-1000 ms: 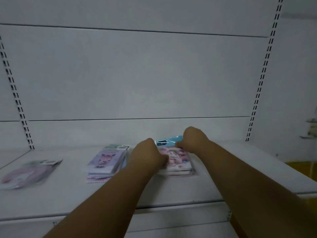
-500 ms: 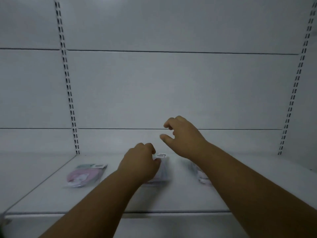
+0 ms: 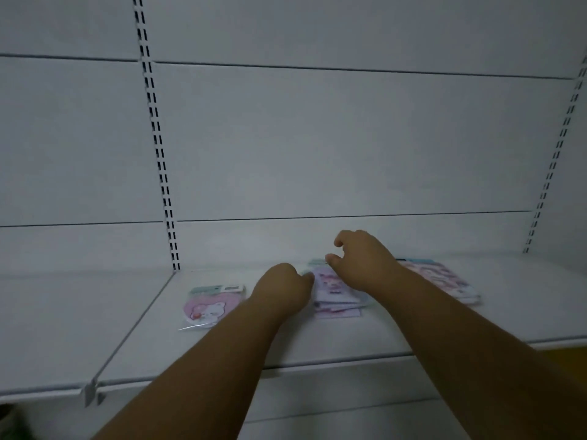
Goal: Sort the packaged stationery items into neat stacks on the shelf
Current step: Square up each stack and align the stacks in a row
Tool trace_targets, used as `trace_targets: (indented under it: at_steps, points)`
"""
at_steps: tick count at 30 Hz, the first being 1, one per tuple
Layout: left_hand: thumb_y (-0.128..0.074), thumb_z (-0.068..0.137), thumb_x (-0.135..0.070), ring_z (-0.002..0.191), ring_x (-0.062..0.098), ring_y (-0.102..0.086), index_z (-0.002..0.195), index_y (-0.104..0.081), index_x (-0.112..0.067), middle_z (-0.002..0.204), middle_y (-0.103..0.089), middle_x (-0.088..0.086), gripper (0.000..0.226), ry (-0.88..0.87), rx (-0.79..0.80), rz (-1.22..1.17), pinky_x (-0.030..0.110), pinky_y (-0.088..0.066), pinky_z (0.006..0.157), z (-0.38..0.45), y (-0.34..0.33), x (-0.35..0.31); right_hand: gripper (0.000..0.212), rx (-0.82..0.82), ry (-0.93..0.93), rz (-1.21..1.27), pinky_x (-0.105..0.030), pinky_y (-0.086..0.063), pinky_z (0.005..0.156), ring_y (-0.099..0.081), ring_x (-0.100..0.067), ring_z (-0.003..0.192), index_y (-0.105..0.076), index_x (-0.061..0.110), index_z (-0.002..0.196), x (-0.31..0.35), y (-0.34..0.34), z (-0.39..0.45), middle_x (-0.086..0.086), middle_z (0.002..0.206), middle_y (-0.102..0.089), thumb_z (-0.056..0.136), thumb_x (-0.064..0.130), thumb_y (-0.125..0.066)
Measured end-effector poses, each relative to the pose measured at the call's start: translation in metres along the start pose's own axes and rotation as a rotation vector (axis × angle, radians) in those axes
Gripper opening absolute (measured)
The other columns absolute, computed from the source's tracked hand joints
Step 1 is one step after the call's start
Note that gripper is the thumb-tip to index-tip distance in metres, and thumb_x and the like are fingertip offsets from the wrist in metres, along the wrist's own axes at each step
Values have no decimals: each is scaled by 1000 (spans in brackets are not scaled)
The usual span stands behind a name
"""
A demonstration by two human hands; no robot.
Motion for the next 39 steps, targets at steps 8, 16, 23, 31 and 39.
trace_targets:
  at_steps: [8,16,23,31,39]
  points:
    - [-49,93,-15,105,29,-60,106,-63,0,111,-63,17,24,29,66,-13,27,-42,80,4,-14,-30,25,324,-319,339,-30,-47,73,-61,-27,90,-64,0,110,-34,-39,-10,-11,95,-64,91,13,-53]
    - [-66,77,-2,85,18,-69,111,-60,-14,103,-70,4,37,46,-91,-803,29,-57,67,-5,2,-17,9,206,-342,984,-16,-46,42,-67,-8,48,-68,11,78,-32,-33,-7,-1,60,-71,82,4,-65]
    - [-64,82,2,80,12,-73,104,-59,-23,93,-76,-3,35,-120,9,-1132,21,-56,58,-22,-8,-21,35,73,-310,1333,-50,-59,77,-70,-27,92,-54,22,106,-6,-39,-25,-8,104,-70,73,15,-63]
    - [-58,91,-6,90,5,-69,119,-52,-28,112,-68,-4,36,-184,120,-960,14,-54,66,-18,-10,-16,28,194,-230,1289,-50,-53,93,-67,-24,103,-51,24,124,-9,-43,-34,-7,119,-67,98,34,-47]
    - [-52,96,-7,94,0,-54,134,-32,-21,120,-50,-5,46,-346,85,-547,-2,-43,63,-24,-8,-17,28,224,16,952,-29,-54,88,-65,-11,103,-41,33,127,-13,-36,-40,1,122,-63,99,36,-42]
Point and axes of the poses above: each hand's wrist, its own z-axis towards the middle knuckle, its own y-axis out of the back of the hand, x = y × z, the point moved 6 cm from there along z, towards the middle knuckle
